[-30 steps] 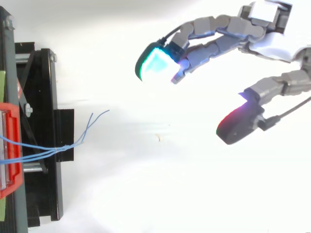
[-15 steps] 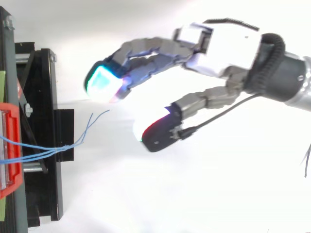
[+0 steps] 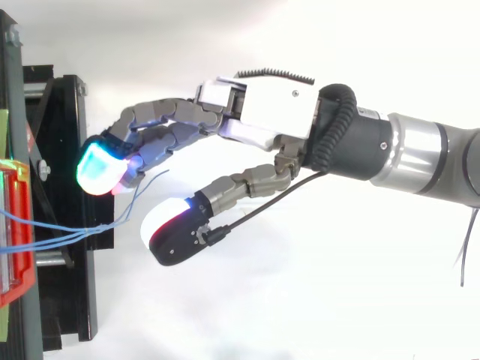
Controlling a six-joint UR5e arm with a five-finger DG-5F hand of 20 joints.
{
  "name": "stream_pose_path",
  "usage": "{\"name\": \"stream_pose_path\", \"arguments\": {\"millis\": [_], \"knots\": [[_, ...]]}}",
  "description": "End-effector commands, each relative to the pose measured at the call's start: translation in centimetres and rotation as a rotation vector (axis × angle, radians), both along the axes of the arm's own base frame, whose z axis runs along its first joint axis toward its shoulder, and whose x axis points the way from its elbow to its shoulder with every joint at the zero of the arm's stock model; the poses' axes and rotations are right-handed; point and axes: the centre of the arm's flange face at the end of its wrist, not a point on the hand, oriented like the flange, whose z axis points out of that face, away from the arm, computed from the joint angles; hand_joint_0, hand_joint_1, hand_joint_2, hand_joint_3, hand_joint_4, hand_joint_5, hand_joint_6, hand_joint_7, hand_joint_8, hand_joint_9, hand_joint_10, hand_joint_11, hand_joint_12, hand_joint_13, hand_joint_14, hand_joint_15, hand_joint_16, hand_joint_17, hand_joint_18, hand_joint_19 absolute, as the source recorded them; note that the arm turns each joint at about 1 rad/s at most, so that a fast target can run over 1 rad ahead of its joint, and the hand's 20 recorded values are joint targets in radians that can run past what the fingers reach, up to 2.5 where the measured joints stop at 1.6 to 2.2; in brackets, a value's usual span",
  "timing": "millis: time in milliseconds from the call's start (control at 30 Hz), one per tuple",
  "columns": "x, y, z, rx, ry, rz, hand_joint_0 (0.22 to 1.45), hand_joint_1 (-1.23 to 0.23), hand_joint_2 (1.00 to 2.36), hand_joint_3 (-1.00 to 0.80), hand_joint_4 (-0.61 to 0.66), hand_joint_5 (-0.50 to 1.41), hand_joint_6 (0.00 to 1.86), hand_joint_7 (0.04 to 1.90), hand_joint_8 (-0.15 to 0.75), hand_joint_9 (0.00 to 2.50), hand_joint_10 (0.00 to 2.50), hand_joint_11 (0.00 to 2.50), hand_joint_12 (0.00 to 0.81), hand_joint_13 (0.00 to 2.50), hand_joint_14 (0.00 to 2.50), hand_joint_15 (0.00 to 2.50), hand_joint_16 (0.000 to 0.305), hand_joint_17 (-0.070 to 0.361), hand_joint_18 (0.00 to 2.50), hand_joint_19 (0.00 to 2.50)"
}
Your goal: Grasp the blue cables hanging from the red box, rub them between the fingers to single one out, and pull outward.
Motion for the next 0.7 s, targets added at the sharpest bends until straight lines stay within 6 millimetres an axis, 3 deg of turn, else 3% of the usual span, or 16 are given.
{"name": "stream_pose_path", "arguments": {"millis": [0, 33, 367, 667], "knots": [[0.2, 0.3, -1.1, 0.000, -0.001, 0.007, 0.52, -0.78, 1.00, -0.50, 0.31, -0.11, 0.50, 1.03, 0.321, 0.57, 0.01, 0.36, 0.415, 0.37, 0.01, 0.26, 0.060, 0.134, 0.42, 0.39], [0.3, 0.3, -1.7, 0.001, 0.002, 0.007, 0.53, -0.78, 1.00, -0.50, 0.31, -0.11, 0.50, 1.05, 0.320, 0.57, 0.01, 0.36, 0.413, 0.37, 0.01, 0.26, 0.059, 0.133, 0.42, 0.40], [0.9, 1.8, -1.3, -0.034, -0.040, 0.030, 0.55, -0.75, 1.00, -0.43, 0.32, -0.11, 0.50, 1.11, 0.320, 0.57, 0.01, 0.36, 0.404, 0.38, 0.01, 0.27, 0.057, 0.129, 0.42, 0.40], [2.3, 2.6, -4.7, -0.045, -0.082, 0.056, 0.56, -0.74, 1.00, -0.44, 0.33, -0.10, 0.50, 1.11, 0.324, 0.59, 0.01, 0.36, 0.405, 0.41, 0.01, 0.28, 0.057, 0.129, 0.44, 0.41]]}}
